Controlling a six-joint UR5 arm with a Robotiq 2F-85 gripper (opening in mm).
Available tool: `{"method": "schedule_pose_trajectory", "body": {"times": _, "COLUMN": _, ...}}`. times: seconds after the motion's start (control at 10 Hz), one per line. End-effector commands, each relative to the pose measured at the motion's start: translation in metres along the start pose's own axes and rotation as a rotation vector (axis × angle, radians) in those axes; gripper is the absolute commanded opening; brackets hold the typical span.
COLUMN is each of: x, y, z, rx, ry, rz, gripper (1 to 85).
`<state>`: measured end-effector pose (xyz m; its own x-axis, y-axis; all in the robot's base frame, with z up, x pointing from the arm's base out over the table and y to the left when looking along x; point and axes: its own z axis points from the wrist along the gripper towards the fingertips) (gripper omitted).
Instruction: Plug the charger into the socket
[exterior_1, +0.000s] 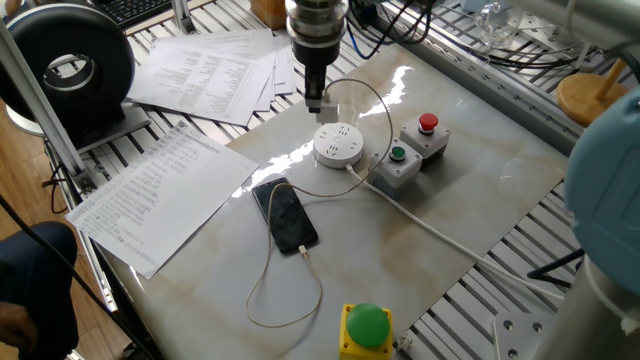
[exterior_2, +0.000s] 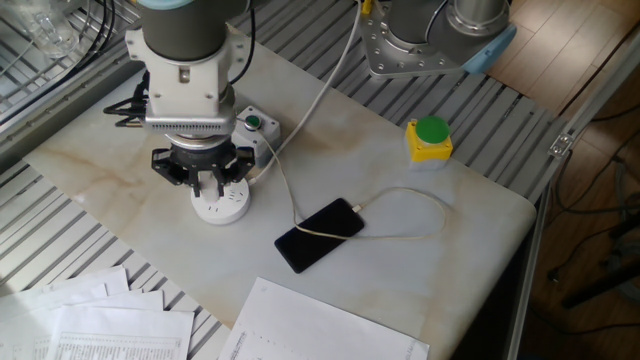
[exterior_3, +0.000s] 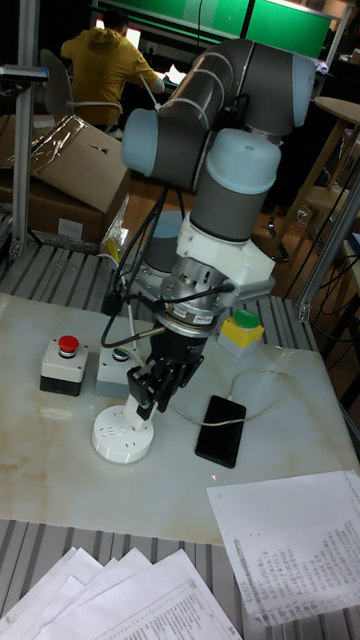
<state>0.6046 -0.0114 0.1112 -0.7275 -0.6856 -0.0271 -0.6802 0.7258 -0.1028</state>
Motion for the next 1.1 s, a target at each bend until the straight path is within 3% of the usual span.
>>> {"method": "schedule_pose_trajectory", "body": {"times": 0.0, "x": -0.006, "y": -0.004, "z": 0.010, "rx": -0.010, "ry": -0.042, "rz": 0.062, "gripper": 1.0}}
{"method": "schedule_pose_trajectory", "body": {"times": 0.4, "x": -0.007, "y": 0.008, "z": 0.025, "rx": -0.078, "ry": -0.062, "rz": 0.166, "gripper": 1.0}}
{"method": "schedule_pose_trajectory", "body": {"times": 0.7, "x": 0.002, "y": 0.000, "z": 0.032, "rx": -0.057, "ry": -0.040, "rz": 0.151, "gripper": 1.0}}
{"method": "schedule_pose_trajectory", "body": {"times": 1.0, "x": 0.002, "y": 0.003, "z": 0.020, "rx": -0.062, "ry": -0.011, "rz": 0.173, "gripper": 1.0}}
